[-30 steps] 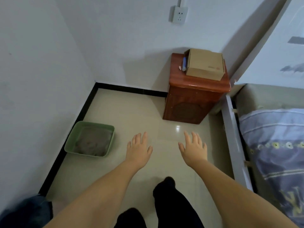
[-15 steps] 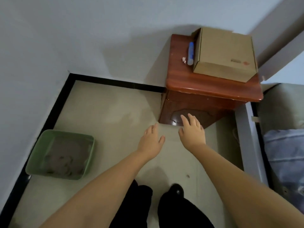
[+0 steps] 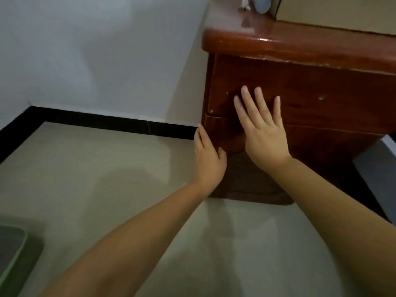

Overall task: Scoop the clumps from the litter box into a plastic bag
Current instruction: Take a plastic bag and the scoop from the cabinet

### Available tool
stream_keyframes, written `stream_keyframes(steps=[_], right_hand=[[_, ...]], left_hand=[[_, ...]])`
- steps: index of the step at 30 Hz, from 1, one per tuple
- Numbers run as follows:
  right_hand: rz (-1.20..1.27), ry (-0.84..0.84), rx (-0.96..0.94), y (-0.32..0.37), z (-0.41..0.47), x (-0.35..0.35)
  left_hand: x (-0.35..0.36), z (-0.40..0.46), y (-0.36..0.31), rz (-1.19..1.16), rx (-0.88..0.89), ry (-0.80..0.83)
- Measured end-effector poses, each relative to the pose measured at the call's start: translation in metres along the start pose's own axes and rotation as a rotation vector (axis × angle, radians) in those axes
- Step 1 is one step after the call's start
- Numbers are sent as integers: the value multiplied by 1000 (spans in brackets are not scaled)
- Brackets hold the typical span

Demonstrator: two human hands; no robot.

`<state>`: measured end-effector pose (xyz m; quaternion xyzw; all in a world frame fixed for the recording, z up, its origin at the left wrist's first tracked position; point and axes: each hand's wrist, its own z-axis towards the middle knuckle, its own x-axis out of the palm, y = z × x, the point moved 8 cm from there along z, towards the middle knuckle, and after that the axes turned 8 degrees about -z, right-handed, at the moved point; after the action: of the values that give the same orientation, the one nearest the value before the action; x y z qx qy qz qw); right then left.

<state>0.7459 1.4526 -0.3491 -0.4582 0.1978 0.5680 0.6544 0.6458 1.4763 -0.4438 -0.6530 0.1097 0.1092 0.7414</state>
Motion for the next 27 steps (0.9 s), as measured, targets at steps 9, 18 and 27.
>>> stream_keyframes(steps=[9, 18, 27], right_hand=[[-32, -29, 25, 1, -1, -3], [181, 132, -2, 1, -1, -31], [515, -21, 99, 20, -66, -47]], left_hand=[[8, -2, -4, -190, -17, -209], [-20, -7, -12, -156, 89, -52], [-37, -89, -18, 56, 462, 254]])
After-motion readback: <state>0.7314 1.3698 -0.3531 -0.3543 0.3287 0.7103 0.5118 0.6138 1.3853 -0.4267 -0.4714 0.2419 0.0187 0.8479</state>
